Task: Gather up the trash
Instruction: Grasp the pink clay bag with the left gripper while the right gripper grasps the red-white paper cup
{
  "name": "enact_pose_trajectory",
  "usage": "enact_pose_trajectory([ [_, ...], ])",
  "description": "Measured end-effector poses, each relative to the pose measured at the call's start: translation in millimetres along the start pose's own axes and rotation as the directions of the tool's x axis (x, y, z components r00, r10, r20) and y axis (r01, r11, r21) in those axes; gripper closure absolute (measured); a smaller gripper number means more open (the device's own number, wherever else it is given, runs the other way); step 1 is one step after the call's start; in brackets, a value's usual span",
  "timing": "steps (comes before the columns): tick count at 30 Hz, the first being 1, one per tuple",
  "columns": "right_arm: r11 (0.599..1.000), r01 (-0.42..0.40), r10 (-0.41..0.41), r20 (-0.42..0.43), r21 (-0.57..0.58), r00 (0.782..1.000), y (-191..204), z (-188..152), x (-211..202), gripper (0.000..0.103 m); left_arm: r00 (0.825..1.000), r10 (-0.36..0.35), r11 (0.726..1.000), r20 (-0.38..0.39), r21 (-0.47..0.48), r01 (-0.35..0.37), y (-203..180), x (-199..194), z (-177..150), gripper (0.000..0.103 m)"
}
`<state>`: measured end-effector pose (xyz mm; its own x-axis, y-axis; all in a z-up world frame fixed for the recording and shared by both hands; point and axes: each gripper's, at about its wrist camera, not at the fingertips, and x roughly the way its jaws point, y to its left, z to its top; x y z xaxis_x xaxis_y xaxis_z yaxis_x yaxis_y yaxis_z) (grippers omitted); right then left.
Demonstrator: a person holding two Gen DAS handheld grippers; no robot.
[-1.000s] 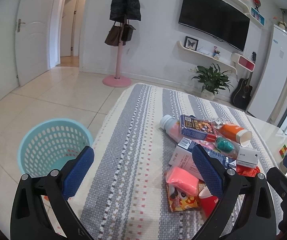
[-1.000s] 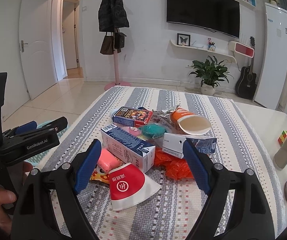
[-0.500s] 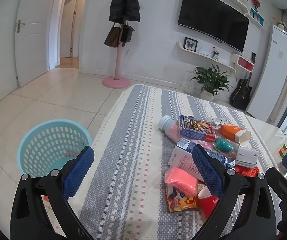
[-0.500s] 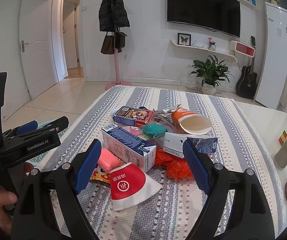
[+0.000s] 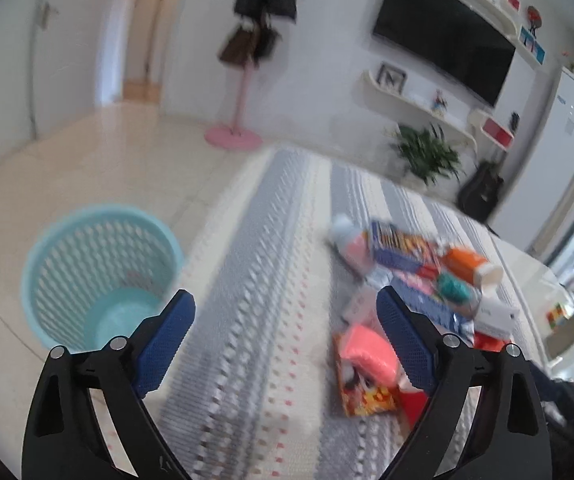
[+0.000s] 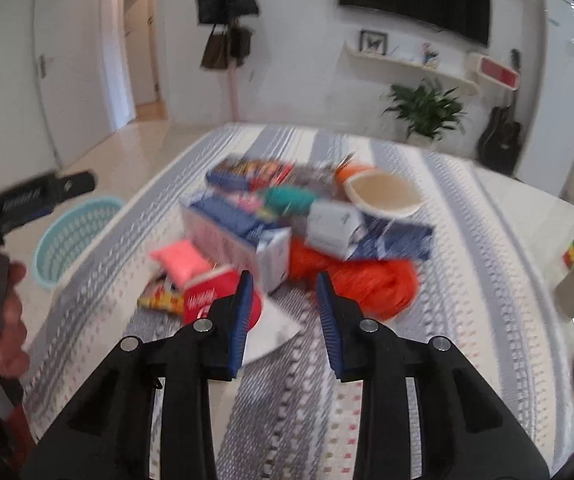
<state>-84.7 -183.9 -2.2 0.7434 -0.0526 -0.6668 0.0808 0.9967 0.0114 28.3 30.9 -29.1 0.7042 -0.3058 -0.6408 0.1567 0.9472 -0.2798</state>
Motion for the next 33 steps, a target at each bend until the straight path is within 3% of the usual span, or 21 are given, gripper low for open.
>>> enact_pose_trajectory([
  [2, 0.999, -0.031, 0.03, -0.028, -0.019, 0.999, 8, -5, 11, 0.071, 0.993, -0.069, 0.997, -0.091, -0.027, 0.067, -1, 17, -3, 0.015],
  [4, 0.999, -0.046, 0.045, -0.049, -0.024, 0.998, 13, -10, 20, 0.051, 0.975, -0.123, 0.992, -0.183, -0.055, 0.115, -3, 35, -6, 0.018],
  [5, 0.998, -0.053, 0.051, -0.056, -0.029, 0.997, 15, -11, 23, 0.047, 0.968, -0.13, 0.991, -0.213, -0.051, 0.122, -5, 41, -8, 0.019],
  [9, 0.995, -0.095, 0.091, -0.104, -0.03, 0.99, 14, -16, 41, 0.046, 0.943, -0.126, 0.991, -0.309, 0.012, 0.136, -21, 63, -12, 0.022],
  [12, 0.995, -0.097, 0.095, -0.103, -0.012, 0.99, 7, -17, 40, 0.045, 0.936, -0.123, 0.987, -0.329, 0.055, 0.149, -32, 71, -18, 0.025],
  [19, 0.994, -0.108, 0.108, -0.1, 0.011, 0.989, -7, -18, 34, 0.045, 0.952, -0.07, 0.97, -0.299, 0.203, 0.135, -59, 74, -21, 0.03],
  [25, 0.991, -0.133, 0.135, -0.117, 0.021, 0.984, -9, -20, 36, 0.045, 0.919, -0.053, 0.959, -0.391, 0.236, 0.156, -65, 95, -30, 0.03],
  [27, 0.989, -0.149, 0.15, -0.125, 0.02, 0.981, -9, -20, 37, 0.043, 0.915, -0.044, 0.962, -0.402, 0.229, 0.147, -62, 100, -33, 0.035],
  [33, 0.984, -0.177, 0.181, -0.143, 0.035, 0.973, -6, -18, 47, 0.033, 0.922, -0.073, 0.966, -0.379, 0.202, 0.16, -56, 99, -26, 0.074],
])
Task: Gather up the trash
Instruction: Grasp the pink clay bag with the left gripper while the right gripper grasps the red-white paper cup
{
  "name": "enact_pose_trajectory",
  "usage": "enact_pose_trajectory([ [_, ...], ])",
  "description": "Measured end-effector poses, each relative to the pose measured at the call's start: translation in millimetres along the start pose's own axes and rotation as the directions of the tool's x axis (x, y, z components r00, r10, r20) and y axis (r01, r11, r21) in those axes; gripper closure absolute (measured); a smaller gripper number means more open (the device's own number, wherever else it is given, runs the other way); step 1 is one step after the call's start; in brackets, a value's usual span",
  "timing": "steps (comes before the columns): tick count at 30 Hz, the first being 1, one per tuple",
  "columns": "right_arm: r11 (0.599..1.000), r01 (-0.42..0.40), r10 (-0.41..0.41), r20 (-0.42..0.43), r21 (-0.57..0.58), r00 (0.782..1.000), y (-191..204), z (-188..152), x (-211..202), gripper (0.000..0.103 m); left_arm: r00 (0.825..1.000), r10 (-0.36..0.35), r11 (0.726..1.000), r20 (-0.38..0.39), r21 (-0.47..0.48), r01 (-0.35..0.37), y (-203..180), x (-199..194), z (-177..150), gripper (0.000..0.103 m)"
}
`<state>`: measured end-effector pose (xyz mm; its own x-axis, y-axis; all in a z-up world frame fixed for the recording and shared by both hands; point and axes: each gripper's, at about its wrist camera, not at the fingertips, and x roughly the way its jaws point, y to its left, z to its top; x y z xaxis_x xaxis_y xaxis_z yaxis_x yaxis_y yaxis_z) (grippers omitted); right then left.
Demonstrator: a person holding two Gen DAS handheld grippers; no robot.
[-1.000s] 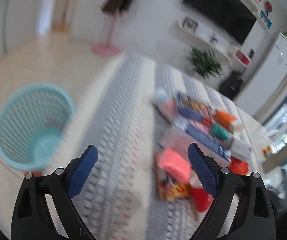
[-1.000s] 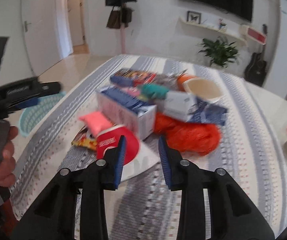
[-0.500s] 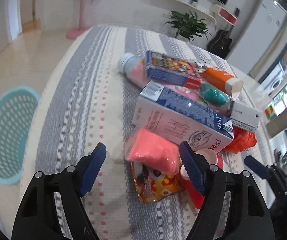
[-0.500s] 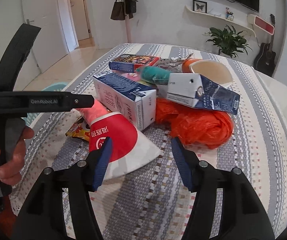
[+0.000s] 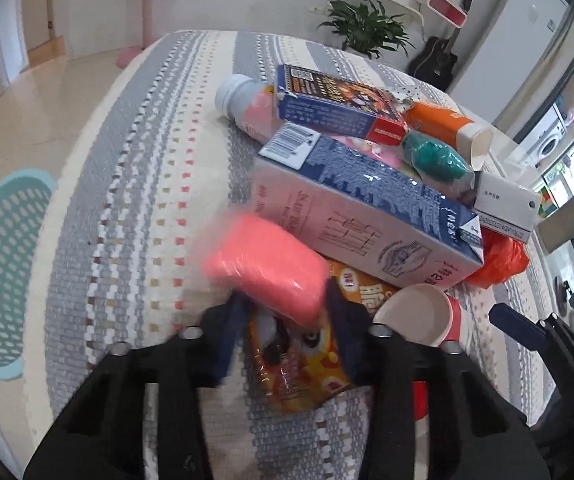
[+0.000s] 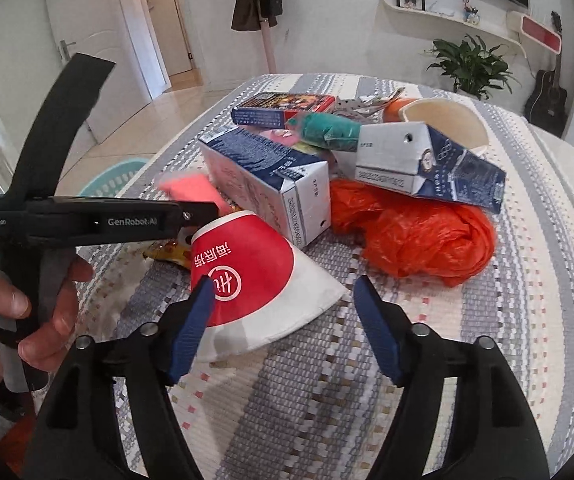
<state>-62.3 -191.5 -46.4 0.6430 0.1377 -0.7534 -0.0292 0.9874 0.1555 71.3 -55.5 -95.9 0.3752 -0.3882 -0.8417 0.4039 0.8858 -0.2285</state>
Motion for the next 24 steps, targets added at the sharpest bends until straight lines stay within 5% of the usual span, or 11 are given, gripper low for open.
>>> enact_pose_trajectory([
  [1, 1.0, -0.001, 0.001, -0.004, 0.001, 1.0, 0, 1, 3, 0.032, 1.0, 0.005, 1.0, -0.004, -0.007, -0.005, 2, 1, 0, 0.088],
  [2, 1.0, -0.002, 0.002, -0.01, 0.003, 1.0, -1, 3, 6, 0.032, 1.0, 0.006, 1.0, -0.004, -0.015, -0.006, 5, 1, 1, 0.091],
  [17, 0.982, -0.15, 0.16, -0.089, 0.113, 0.983, -1, 18, 43, 0.028, 0.996, -0.03, 0.998, 0.082, -0.058, 0.035, 18, -28, -7, 0.093],
  [21, 0.988, -0.134, 0.14, -0.065, 0.083, 0.988, 10, 21, 35, 0.058, 0.996, -0.085, 0.991, 0.018, -0.105, 0.086, 31, -23, -11, 0.091],
  [24, 0.988, -0.137, 0.142, -0.06, 0.07, 0.988, 17, 24, 30, 0.07, 0.995, -0.096, 0.984, 0.029, -0.149, 0.099, 45, -32, -11, 0.064],
])
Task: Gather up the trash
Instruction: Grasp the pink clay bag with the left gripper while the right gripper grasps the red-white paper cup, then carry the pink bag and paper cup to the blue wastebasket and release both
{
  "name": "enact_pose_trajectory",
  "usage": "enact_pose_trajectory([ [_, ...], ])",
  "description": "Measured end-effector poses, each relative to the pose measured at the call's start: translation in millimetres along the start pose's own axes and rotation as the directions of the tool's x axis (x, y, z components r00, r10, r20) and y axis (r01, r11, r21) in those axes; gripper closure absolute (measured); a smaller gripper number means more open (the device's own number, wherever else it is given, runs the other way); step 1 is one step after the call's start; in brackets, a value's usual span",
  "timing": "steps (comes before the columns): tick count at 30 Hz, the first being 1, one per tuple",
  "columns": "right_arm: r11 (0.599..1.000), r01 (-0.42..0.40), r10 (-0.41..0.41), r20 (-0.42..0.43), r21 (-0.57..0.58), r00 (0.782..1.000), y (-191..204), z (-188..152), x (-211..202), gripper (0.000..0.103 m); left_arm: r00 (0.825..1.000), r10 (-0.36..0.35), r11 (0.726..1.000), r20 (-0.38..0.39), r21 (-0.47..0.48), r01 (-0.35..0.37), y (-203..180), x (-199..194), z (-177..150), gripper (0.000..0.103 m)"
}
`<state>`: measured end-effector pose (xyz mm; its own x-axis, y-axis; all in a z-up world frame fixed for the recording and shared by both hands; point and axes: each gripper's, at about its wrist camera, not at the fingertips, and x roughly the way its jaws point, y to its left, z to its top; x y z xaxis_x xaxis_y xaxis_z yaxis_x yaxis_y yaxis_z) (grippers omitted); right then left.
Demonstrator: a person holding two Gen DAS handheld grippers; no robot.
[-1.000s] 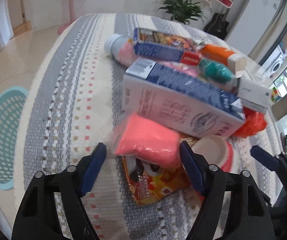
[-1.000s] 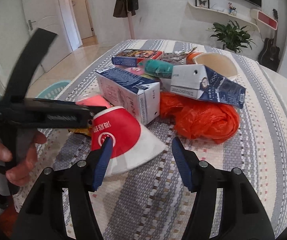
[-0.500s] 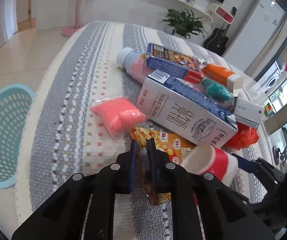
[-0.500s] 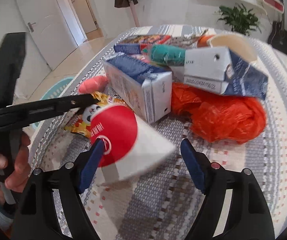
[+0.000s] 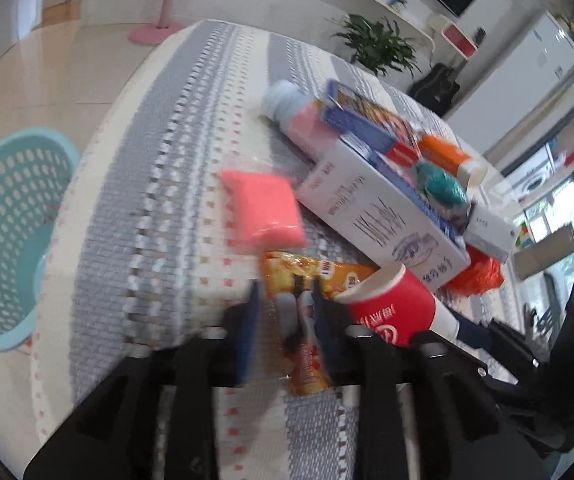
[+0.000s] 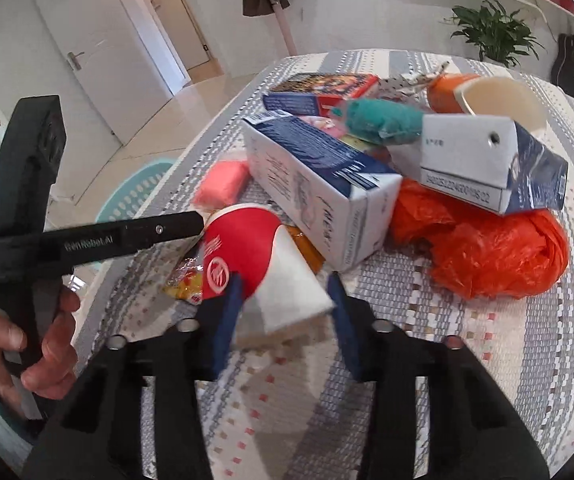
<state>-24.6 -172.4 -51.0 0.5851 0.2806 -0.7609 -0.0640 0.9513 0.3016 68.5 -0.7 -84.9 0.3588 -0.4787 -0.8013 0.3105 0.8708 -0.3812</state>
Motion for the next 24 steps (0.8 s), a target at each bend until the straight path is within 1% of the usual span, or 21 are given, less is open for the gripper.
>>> enact_pose_trajectory([
  [1, 1.0, 0.007, -0.007, 0.01, -0.016, 1.0, 6, 1, -3, 0.074, 0.999, 0.024, 1.0, 0.033, -0.007, -0.024, 3, -8, 4, 0.055],
  [2, 0.999, 0.013, -0.012, 0.018, -0.033, 1.0, 10, 3, -5, 0.076, 0.998, 0.037, 0.999, 0.048, -0.01, -0.037, 5, -12, 6, 0.049],
  [3, 0.999, 0.022, -0.021, 0.024, -0.048, 0.999, 15, 4, -6, 0.076, 0.997, 0.051, 0.999, 0.064, -0.014, -0.05, 7, -15, 12, 0.048],
  [4, 0.997, 0.04, -0.038, 0.028, -0.071, 0.999, 21, 7, -7, 0.076, 0.996, 0.054, 0.998, 0.064, -0.016, -0.054, 7, -15, 16, 0.044],
  [6, 0.994, 0.049, -0.046, 0.028, -0.096, 0.999, 30, 9, -5, 0.076, 0.998, 0.039, 0.999, 0.044, -0.016, -0.039, 8, -9, 27, 0.042],
  [7, 0.992, 0.057, -0.053, 0.037, -0.115, 0.998, 35, 11, -6, 0.076, 1.0, 0.02, 1.0, 0.018, -0.008, -0.02, 7, 0, 33, 0.038],
  [9, 0.987, 0.076, -0.07, 0.047, -0.141, 0.996, 44, 12, -6, 0.076, 0.999, 0.045, 0.999, -0.019, -0.007, -0.045, 6, 17, 42, 0.038],
  [12, 0.983, 0.08, -0.074, 0.045, -0.164, 0.996, 50, 16, -9, 0.076, 0.998, 0.022, 1.0, -0.066, -0.01, -0.022, 5, 39, 52, 0.038],
  [13, 0.983, 0.081, -0.075, 0.044, -0.167, 0.996, 50, 16, -12, 0.076, 0.997, 0.025, 1.0, -0.071, -0.012, -0.025, 5, 43, 53, 0.04],
  [15, 0.982, 0.084, -0.079, 0.041, -0.171, 0.996, 51, 18, -14, 0.076, 0.997, 0.04, 0.999, -0.066, -0.005, -0.04, 3, 49, 59, 0.04],
  [16, 0.982, 0.083, -0.078, 0.039, -0.17, 0.996, 48, 17, -14, 0.076, 0.996, 0.054, 0.999, -0.068, 0.003, -0.054, 1, 52, 62, 0.042],
  [17, 0.982, 0.084, -0.079, 0.036, -0.169, 0.996, 47, 18, -14, 0.076, 0.995, 0.07, 0.998, -0.068, 0.011, -0.069, -1, 54, 64, 0.05],
  [18, 0.982, 0.085, -0.08, 0.035, -0.17, 0.996, 46, 18, -13, 0.076, 0.993, 0.092, 0.996, -0.07, 0.022, -0.091, -3, 57, 66, 0.054],
  [19, 0.981, 0.087, -0.083, 0.033, -0.174, 0.996, 47, 18, -12, 0.076, 0.993, 0.101, 0.995, -0.068, 0.029, -0.099, -2, 57, 65, 0.064],
  [22, 0.978, 0.088, -0.084, 0.029, -0.186, 0.996, 50, 19, -11, 0.076, 0.994, 0.089, 0.996, -0.06, 0.015, -0.088, 5, 54, 65, 0.065],
  [24, 0.977, 0.085, -0.082, 0.027, -0.194, 0.996, 54, 23, -8, 0.076, 0.993, 0.109, 0.994, -0.041, 0.02, -0.108, 10, 46, 62, 0.065],
])
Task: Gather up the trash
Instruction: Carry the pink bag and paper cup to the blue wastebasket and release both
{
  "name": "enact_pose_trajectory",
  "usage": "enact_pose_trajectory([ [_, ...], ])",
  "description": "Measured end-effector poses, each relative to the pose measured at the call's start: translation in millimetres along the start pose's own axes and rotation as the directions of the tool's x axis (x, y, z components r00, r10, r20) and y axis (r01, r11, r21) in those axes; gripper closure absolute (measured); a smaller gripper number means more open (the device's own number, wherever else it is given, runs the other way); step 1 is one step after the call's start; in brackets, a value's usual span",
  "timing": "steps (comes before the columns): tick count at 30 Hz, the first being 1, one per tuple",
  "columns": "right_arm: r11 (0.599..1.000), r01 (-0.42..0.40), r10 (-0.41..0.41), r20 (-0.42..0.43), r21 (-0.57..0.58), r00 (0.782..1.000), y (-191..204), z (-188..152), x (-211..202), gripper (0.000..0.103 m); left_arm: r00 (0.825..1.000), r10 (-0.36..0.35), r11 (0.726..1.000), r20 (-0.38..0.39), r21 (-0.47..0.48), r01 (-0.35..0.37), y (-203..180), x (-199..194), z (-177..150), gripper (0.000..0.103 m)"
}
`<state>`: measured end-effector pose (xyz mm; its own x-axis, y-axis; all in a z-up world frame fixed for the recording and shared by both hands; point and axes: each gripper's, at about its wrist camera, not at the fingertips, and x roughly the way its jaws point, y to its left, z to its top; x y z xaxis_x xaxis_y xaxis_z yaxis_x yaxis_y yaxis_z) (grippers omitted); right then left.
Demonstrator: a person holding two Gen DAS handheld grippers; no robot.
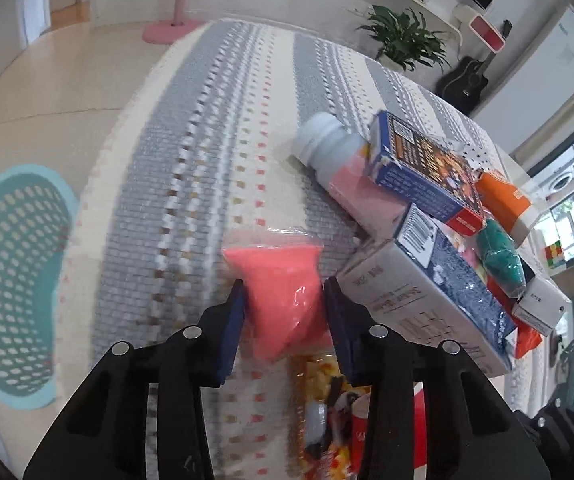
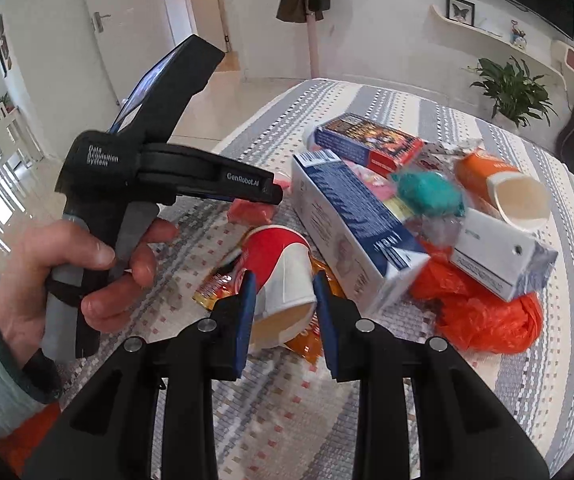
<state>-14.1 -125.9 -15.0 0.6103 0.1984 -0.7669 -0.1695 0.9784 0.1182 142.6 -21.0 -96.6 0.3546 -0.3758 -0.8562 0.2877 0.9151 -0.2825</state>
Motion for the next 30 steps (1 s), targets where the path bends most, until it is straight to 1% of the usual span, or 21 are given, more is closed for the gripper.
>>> enact_pose_trajectory([
  [4, 1.0, -0.01, 0.01, -0.001, -0.029, 1.0, 14, 9, 4, 0.076, 0.999, 0.021, 1.0, 0.048, -0.002, -0.021, 7, -21, -1, 0.066],
  [7, 0.999, -0.011, 0.01, -0.031, -0.041, 0.999, 25, 12, 16, 0.076, 0.997, 0.035, 0.999, 0.07, -0.012, -0.034, 15, -37, -2, 0.066],
  [9, 1.0, -0.023, 0.022, -0.058, -0.018, 0.998, 25, 10, 27, 0.075, 0.996, 0.037, 0.999, 0.082, -0.02, -0.035, 20, -45, 1, 0.066],
  [10, 1.0, -0.024, 0.023, -0.068, -0.004, 0.997, 25, 9, 32, 0.071, 0.995, 0.037, 0.999, 0.088, -0.022, -0.035, 23, -49, 0, 0.066],
  [12, 0.999, -0.037, 0.038, -0.073, 0.024, 0.997, 23, 9, 37, 0.071, 0.994, 0.047, 0.999, 0.101, -0.019, -0.045, 31, -58, -2, 0.066],
  [14, 0.994, -0.081, 0.087, -0.079, 0.068, 0.993, 21, 12, 42, 0.071, 0.992, 0.06, 0.998, 0.112, -0.021, -0.058, 39, -66, -4, 0.066],
  [16, 0.992, -0.095, 0.102, -0.088, 0.079, 0.991, 25, 16, 48, 0.071, 0.991, 0.061, 0.998, 0.118, -0.033, -0.058, 50, -73, -8, 0.066],
  [18, 0.993, -0.09, 0.098, -0.108, 0.082, 0.989, 30, 19, 55, 0.069, 0.99, 0.061, 0.998, 0.127, -0.042, -0.056, 62, -79, -9, 0.066],
  [20, 0.989, -0.108, 0.119, -0.116, 0.099, 0.986, 34, 22, 61, 0.071, 0.988, 0.062, 0.997, 0.14, -0.06, -0.054, 78, -88, -12, 0.066],
  [24, 0.985, -0.14, 0.15, -0.093, 0.105, 0.984, 41, 25, 59, 0.077, 0.981, 0.06, 0.993, 0.182, -0.111, -0.04, 115, -109, -19, 0.066],
  [26, 0.985, -0.142, 0.149, -0.075, 0.096, 0.986, 46, 32, 51, 0.077, 0.976, 0.067, 0.99, 0.206, -0.132, -0.04, 133, -119, -19, 0.066],
  [27, 0.985, -0.145, 0.151, -0.062, 0.092, 0.987, 48, 36, 47, 0.077, 0.971, 0.072, 0.988, 0.226, -0.147, -0.039, 144, -128, -20, 0.066],
  [30, 0.99, -0.139, 0.139, 0.01, 0.032, 0.99, 62, 58, 24, 0.077, 0.958, 0.09, 0.983, 0.273, -0.178, -0.041, 167, -149, -19, 0.066],
])
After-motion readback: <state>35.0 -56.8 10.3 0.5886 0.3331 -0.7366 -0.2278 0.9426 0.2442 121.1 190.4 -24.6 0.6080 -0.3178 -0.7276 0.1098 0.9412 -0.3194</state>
